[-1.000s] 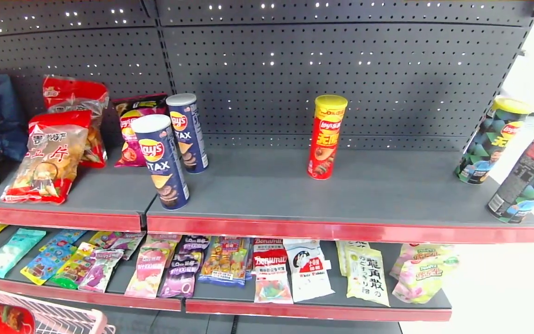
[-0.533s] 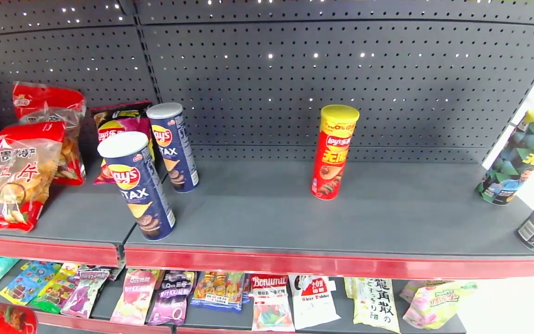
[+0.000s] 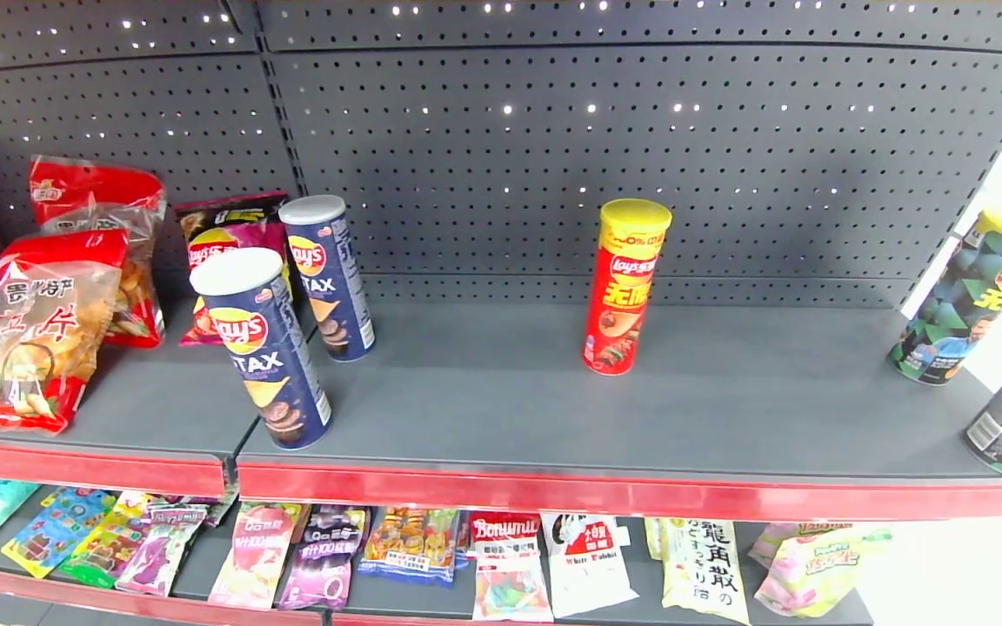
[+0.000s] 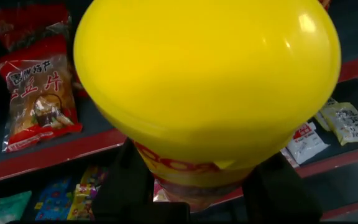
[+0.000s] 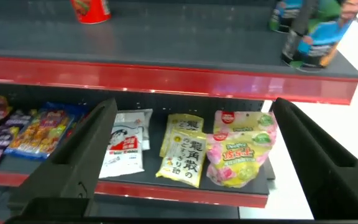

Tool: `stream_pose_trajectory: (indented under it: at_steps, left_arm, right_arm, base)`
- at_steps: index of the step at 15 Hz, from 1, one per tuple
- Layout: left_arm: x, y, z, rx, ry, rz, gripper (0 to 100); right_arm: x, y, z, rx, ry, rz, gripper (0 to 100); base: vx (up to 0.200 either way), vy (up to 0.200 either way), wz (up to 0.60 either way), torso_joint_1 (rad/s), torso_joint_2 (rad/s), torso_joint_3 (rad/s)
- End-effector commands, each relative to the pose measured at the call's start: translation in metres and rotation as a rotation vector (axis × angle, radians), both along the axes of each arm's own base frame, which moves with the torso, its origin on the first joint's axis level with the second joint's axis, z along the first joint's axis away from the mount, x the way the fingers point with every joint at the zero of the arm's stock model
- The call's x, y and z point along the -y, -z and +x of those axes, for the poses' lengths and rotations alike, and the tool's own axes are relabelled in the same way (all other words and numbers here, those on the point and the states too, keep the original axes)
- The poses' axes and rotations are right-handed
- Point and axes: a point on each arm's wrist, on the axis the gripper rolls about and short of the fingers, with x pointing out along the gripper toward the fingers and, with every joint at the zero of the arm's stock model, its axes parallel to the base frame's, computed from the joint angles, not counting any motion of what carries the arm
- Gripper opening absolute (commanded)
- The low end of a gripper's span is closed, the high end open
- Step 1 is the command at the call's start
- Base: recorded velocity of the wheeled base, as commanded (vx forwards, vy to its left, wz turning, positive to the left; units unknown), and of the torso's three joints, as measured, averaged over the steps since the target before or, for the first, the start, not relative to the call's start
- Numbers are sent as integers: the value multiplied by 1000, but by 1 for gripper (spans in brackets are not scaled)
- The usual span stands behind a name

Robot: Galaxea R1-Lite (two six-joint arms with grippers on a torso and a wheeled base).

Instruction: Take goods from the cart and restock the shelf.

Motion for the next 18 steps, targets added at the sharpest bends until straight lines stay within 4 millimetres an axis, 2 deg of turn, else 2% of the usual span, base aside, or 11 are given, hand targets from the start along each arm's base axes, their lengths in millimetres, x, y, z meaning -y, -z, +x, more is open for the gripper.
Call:
stream_pose_trajectory:
  at_steps: [1, 2, 3, 5, 7, 9, 11, 12, 13, 14, 18]
  left_arm:
    - [-1, 3, -5, 21, 2, -5, 0]
    - [-1, 4, -3, 9, 1, -1, 0]
    - [0, 9, -1, -1, 2, 8, 0]
    - [0, 14, 2, -16, -9, 33, 0]
    - [0, 19, 1, -20, 5, 28, 0]
    - [1, 16, 3, -30, 19, 17, 0]
    - [1, 15, 4, -32, 22, 18, 0]
    - [1, 16, 3, -29, 17, 17, 0]
    - [1, 15, 3, -29, 14, 17, 0]
    - [1, 14, 3, -27, 8, 17, 0]
    - [1, 14, 4, -30, -18, 19, 0]
  right_arm:
    - [-2, -59, 4, 19, -81, 0, 100]
    - [-2, -98, 17, -2, -100, 51, 100]
    - [-3, -122, 25, 0, -181, 48, 100]
    - [-7, -128, 48, -59, -300, -124, 100]
    - [-15, -166, 88, -97, -368, -128, 100]
    - [-36, -193, 133, -153, -479, -33, 100]
    - [-47, -199, 167, -149, -493, 17, 100]
    - [-58, -190, 200, -138, -497, 17, 100]
    - [-59, -189, 205, -140, -497, 17, 100]
    - [-67, -178, 229, -144, -502, 14, 100]
    - [-73, -160, 260, -196, -659, 7, 100]
  base:
    - [0, 0, 0, 0, 0, 0]
    - [0, 0, 0, 0, 0, 0]
    - [0, 0, 0, 0, 0, 0]
    - [0, 0, 0, 0, 0, 0]
    - [0, 0, 0, 0, 0, 0]
    - [0, 0, 0, 0, 0, 0]
    - [0, 0, 0, 0, 0, 0]
    - [0, 0, 0, 0, 0, 0]
    - [0, 0, 0, 0, 0, 0]
    - [0, 0, 0, 0, 0, 0]
    - [0, 0, 0, 0, 0, 0]
